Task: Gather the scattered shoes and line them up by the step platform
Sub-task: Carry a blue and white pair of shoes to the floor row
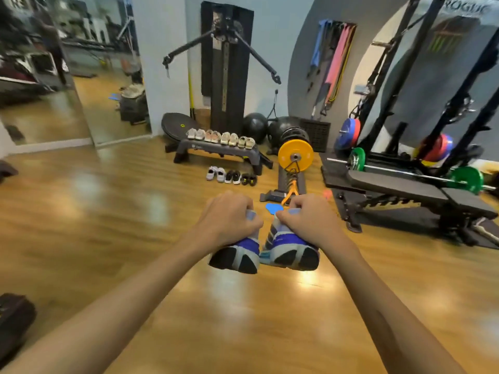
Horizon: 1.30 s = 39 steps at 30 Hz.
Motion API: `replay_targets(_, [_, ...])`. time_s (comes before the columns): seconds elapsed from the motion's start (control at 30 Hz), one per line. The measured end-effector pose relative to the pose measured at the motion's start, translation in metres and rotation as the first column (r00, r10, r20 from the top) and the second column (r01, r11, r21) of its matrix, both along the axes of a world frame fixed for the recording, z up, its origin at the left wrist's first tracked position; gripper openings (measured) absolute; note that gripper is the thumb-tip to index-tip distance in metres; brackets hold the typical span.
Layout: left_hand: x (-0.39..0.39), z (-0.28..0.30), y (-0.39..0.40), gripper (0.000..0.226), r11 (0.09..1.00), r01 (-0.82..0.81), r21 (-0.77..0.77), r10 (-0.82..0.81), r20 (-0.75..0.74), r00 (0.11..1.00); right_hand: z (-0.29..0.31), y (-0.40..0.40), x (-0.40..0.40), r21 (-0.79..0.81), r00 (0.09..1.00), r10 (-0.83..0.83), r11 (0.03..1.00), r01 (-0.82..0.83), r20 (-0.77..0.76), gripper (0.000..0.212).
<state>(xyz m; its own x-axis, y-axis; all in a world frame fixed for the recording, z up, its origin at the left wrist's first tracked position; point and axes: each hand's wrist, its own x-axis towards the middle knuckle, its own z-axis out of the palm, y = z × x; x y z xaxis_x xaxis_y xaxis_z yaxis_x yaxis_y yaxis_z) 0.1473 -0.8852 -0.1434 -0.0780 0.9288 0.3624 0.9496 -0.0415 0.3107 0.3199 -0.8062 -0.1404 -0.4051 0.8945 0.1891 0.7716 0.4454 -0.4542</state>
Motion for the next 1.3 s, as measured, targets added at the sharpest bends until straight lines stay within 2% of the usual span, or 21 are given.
replay_targets(0.13, [-0.047,-0.003,0.055,0.023,0.995,-0.069,-0.076,0.070,0.006,0.998,-0.005,0.074,-0.056,-0.012,0.994,0.109,0.994,-0.109,0.014,0.033])
replay_targets(0.27, [-0.090,-0.007,0.121,0.023,0.980,-0.178,-0.084,0.177,-0.017,0.984,-0.009,0.158,-0.107,-0.014,0.970,0.244,0.970,-0.244,-0.007,0.030])
replay_targets(0.5, [-0.176,-0.015,0.238,0.030,0.929,-0.371,0.014,0.370,0.006,0.929,-0.015,0.287,-0.207,-0.033,0.921,0.388,0.921,-0.388,-0.003,0.023])
replay_targets(0.57, [-0.206,-0.022,0.273,0.031,0.915,-0.404,-0.002,0.404,0.000,0.915,-0.020,0.322,-0.241,-0.052,0.917,0.400,0.915,-0.399,-0.008,0.023])
replay_targets(0.77, [-0.319,-0.040,0.371,0.031,0.916,-0.402,-0.013,0.401,-0.032,0.916,-0.032,0.414,-0.351,-0.049,0.927,0.375,0.926,-0.374,0.010,0.023])
replay_targets(1.13, [-0.525,-0.048,0.577,0.030,0.942,-0.330,-0.065,0.332,0.014,0.943,-0.043,0.604,-0.535,-0.133,0.952,0.306,0.943,-0.306,-0.023,0.026])
replay_targets(1.3, [-0.601,-0.075,0.678,0.027,0.932,-0.340,-0.123,0.347,0.044,0.937,-0.069,0.708,-0.608,-0.233,0.931,0.365,0.903,-0.361,-0.026,0.025])
